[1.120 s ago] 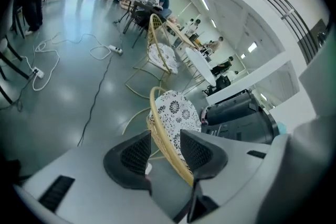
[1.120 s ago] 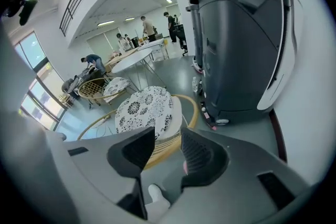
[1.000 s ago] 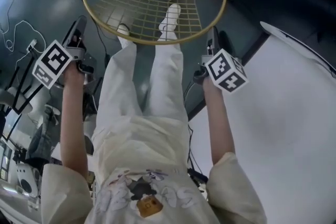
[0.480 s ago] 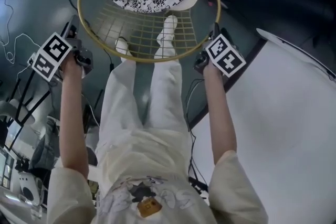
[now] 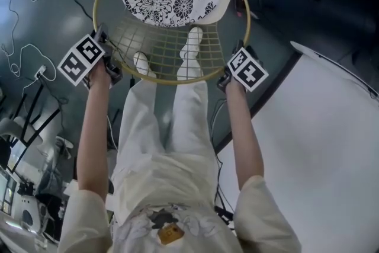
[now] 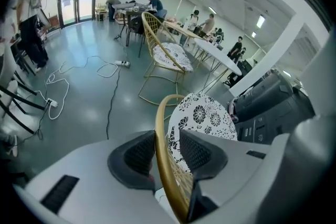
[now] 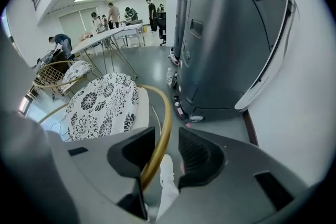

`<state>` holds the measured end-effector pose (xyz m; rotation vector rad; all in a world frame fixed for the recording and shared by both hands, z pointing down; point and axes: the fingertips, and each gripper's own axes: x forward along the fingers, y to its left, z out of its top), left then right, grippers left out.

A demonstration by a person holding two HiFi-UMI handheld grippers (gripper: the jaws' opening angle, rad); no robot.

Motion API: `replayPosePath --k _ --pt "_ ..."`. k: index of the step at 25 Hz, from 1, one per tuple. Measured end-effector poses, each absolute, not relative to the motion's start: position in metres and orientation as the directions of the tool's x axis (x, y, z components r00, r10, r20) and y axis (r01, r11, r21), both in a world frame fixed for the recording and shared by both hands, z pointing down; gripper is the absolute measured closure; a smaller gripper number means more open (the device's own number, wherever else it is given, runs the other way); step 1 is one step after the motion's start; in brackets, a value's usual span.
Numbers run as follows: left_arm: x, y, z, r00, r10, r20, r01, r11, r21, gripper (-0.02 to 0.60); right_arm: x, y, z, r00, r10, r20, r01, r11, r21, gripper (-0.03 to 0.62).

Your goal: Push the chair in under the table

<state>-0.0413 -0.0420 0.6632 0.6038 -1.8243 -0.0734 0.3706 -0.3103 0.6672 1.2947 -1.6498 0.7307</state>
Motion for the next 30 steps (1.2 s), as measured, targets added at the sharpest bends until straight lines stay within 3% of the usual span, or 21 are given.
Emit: replayPosePath --k 2,4,30 --pt "-0.0436 -0.0398 0.6643 -0.217 -0.432 0.876 -0.329 0.877 0.351 0.443 0.3682 -0.3114 0.6655 -0.066 -0.458 0.886 -0.947 0.310 0.089 0.453" --pt "-0.0473 -0.0352 0.6645 -0.223 -0.416 0.882 -0.291 0.892 0.346 0.512 0.3626 -0.3107 0.6639 -0.096 -0.495 0.864 -0.928 0.358 0.102 0.482" --pt "-0.0474 -0.0324 0.6655 -0.244 -0.413 0.878 -0.249 0.901 0.355 0.517 0.3675 -0.3037 0.6683 -0.144 -0.527 0.838 -0.936 0.347 0.057 0.500"
